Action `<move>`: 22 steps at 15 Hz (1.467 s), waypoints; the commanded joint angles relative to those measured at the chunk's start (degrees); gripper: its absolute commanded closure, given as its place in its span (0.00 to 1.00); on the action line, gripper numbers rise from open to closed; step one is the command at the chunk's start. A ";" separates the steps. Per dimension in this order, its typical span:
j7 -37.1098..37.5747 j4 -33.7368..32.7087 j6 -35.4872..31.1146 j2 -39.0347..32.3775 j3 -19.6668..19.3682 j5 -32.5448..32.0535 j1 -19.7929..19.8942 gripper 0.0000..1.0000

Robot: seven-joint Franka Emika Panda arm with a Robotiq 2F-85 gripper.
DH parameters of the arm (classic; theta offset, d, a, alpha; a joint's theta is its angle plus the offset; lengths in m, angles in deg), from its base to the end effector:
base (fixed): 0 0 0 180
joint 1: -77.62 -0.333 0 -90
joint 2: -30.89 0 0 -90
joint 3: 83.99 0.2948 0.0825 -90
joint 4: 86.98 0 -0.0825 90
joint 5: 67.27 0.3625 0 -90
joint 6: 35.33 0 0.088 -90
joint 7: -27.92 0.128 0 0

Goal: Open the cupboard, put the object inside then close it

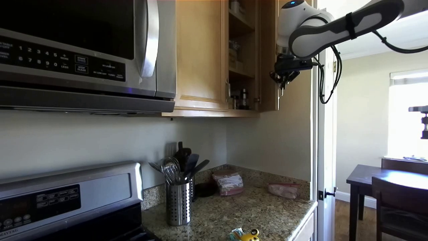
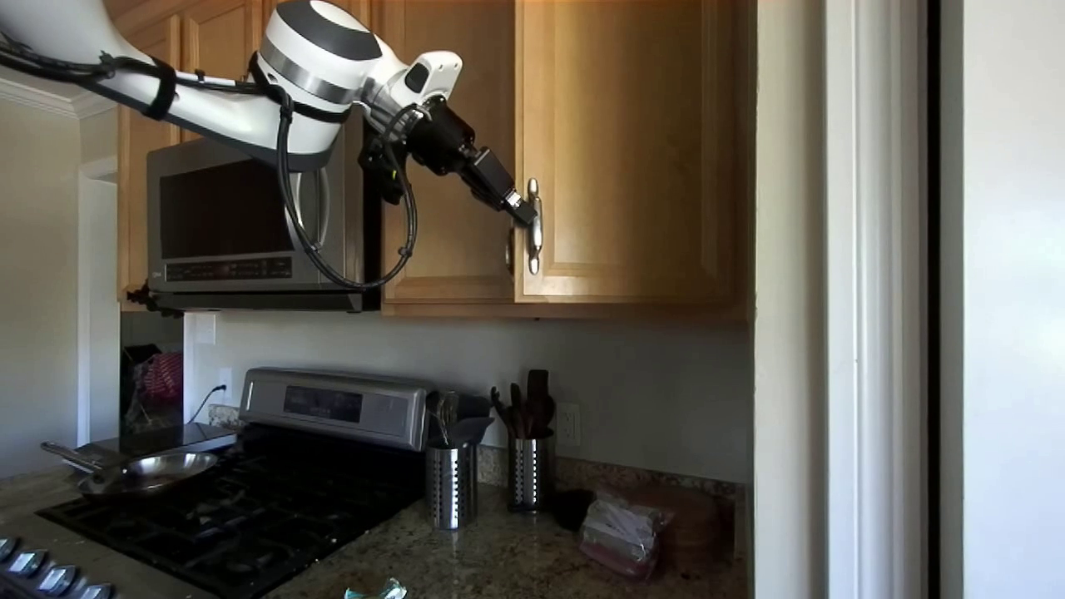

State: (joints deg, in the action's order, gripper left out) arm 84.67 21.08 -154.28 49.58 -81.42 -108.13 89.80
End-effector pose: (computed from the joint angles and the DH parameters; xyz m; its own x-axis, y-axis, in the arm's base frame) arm 0.4710 -0.1220 0.6747 0.3891 -0.5214 0.7594 -0.8366 -0.5450 0.0545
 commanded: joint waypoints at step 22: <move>-7.79 12.18 14.70 18.30 0.79 0.03 -5.51 0.00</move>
State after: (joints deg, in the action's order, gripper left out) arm 84.15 29.64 -146.58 59.14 -80.94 -112.86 87.99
